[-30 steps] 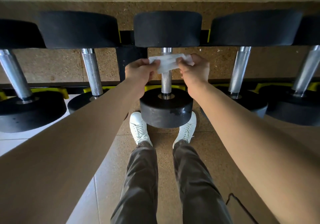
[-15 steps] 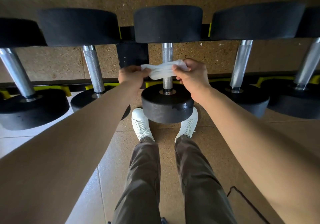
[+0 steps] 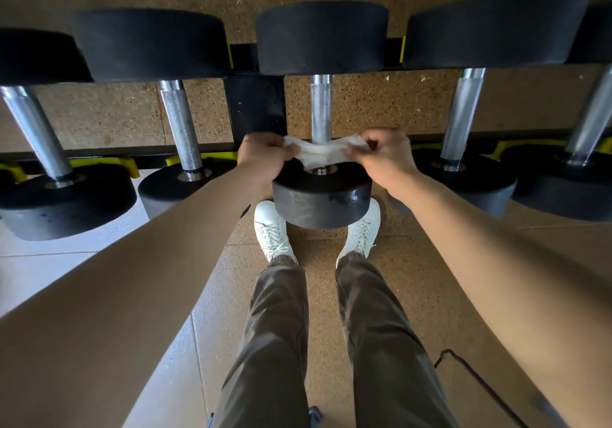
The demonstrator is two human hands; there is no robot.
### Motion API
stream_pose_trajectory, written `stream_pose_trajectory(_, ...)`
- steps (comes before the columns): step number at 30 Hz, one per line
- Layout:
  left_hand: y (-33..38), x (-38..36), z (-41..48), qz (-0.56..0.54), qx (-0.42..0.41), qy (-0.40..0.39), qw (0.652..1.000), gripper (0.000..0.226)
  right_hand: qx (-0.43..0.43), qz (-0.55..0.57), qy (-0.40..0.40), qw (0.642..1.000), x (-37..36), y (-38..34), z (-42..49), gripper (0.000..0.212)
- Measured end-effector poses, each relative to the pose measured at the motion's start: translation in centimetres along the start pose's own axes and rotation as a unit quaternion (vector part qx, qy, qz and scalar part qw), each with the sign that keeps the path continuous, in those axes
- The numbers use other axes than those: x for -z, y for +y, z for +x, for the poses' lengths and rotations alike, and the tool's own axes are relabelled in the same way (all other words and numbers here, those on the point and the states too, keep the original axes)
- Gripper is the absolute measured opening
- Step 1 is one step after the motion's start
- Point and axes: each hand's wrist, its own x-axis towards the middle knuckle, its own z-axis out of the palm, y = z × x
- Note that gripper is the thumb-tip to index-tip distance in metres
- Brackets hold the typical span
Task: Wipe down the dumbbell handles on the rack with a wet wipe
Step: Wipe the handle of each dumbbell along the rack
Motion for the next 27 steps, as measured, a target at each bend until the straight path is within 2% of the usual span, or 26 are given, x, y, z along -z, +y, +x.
stream_pose_trajectory(2, 0.5, -0.2, -0.3, 0.07, -0.017, -0.046, 0.996, 0.034, 0.027, -0.133, -0.013, 0.991, 0.1, 0.5, 0.3, 0.017)
stream_pose_trajectory(4, 0.5, 0.0, 0.2, 0.202, -0.012, -0.065, 0.977, 0.025, 0.06, -0.209, -0.037, 0.975, -0.3, 0.0, 0.2, 0.013)
stream_pose_trajectory(6, 0.4, 0.7, 0.8, 0.312, -0.001, -0.036, 0.949, 0.033, 0.068, -0.18, -0.077, 0.978, -0.7, -1.1, -0.1, 0.013)
stream_pose_trajectory(8, 0.0, 1.2, 1.2, 0.365, 0.001, 0.021, 0.931, 0.047, 0.069, -0.151, -0.104, 0.981, -1.0, -1.8, -0.3, 0.019)
stream_pose_trajectory(10, 0.0, 1.1, 0.9, 0.373, -0.007, 0.033, 0.927, 0.055, 0.063, -0.157, -0.105, 0.98, -1.0, -1.7, -0.1, 0.025)
stream_pose_trajectory(11, 0.4, 0.9, 0.5, 0.343, -0.012, 0.014, 0.939, 0.052, 0.052, -0.176, -0.1, 0.978, -0.7, -1.5, 0.2, 0.026)
stream_pose_trajectory(13, 1.0, 0.5, -0.6, 0.261, -0.051, -0.044, 0.963, 0.034, 0.027, -0.233, -0.077, 0.969, -0.1, -0.7, 0.8, 0.022)
stream_pose_trajectory(15, 1.6, 0.1, -2.3, 0.23, -0.102, -0.08, 0.965, 0.02, -0.001, -0.247, -0.055, 0.968, 0.5, -0.4, 1.0, 0.018)
stream_pose_trajectory(16, 1.7, 0.0, -2.8, 0.215, -0.119, -0.078, 0.966, 0.016, -0.01, -0.214, -0.043, 0.976, 0.7, -0.5, 0.9, 0.018)
stream_pose_trajectory(18, 1.9, -0.3, -3.5, 0.133, -0.121, -0.072, 0.981, 0.01, -0.034, -0.032, -0.031, 0.998, 0.7, -1.2, 0.2, 0.017)
stream_pose_trajectory(19, 1.8, -0.5, -3.5, 0.083, -0.121, -0.067, 0.987, 0.012, -0.053, 0.101, -0.034, 0.993, 0.7, -1.8, -0.4, 0.016)
stream_pose_trajectory(21, 1.8, -1.0, -3.8, 0.011, -0.137, -0.059, 0.989, 0.014, -0.078, 0.296, -0.073, 0.949, 0.8, -2.7, -1.6, 0.015)
stream_pose_trajectory(24, 2.4, -1.5, -4.5, -0.068, -0.138, -0.097, 0.983, 0.019, -0.075, 0.318, -0.103, 0.94, 0.6, -3.2, -2.6, 0.022)
stream_pose_trajectory(27, 3.0, -1.3, -4.5, -0.12, -0.127, -0.104, 0.979, 0.032, -0.096, 0.344, -0.026, 0.934, 1.0, -3.7, -1.8, 0.012)
